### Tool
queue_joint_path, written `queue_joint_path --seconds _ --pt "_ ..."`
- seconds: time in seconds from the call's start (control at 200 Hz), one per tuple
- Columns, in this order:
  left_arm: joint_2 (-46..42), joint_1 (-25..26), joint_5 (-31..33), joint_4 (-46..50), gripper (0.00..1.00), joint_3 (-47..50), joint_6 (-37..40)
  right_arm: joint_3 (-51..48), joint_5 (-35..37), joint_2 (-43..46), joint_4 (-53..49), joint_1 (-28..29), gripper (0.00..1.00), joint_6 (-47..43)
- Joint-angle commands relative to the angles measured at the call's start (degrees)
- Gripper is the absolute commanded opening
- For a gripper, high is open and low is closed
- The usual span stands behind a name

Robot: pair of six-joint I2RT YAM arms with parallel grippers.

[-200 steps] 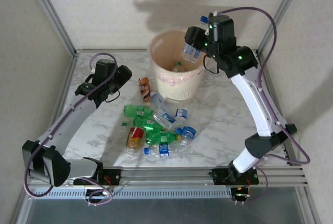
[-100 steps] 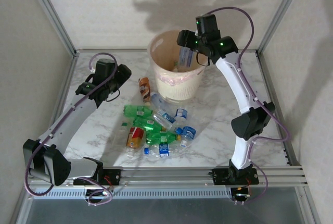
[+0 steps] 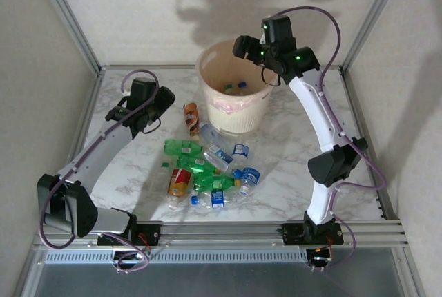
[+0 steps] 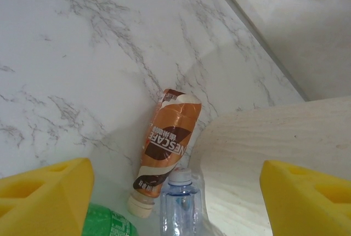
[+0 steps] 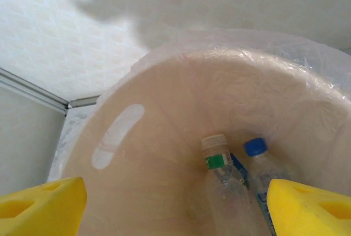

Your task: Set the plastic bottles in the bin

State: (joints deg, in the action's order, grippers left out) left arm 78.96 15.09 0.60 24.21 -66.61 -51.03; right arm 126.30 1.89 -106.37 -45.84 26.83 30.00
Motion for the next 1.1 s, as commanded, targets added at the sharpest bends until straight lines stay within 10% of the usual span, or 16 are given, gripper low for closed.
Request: queue_joint_path --seconds 0.0,0.616,1.091 --pt "2.0 -1.1 -1.9 -2.6 0.79 0.6 0.7 -4.0 -1.3 6.6 3.0 1.2 0.85 -0.2" --pt "25.4 -1.5 -12.3 -3.9 0.82 -10.6 2.5 -37.4 6.0 34.7 7.0 7.9 0.85 7.5" --pt "36.0 0.1 -10.2 2.0 0.87 -19.8 4.7 -40.6 6.5 36.8 6.8 8.0 0.85 8.0"
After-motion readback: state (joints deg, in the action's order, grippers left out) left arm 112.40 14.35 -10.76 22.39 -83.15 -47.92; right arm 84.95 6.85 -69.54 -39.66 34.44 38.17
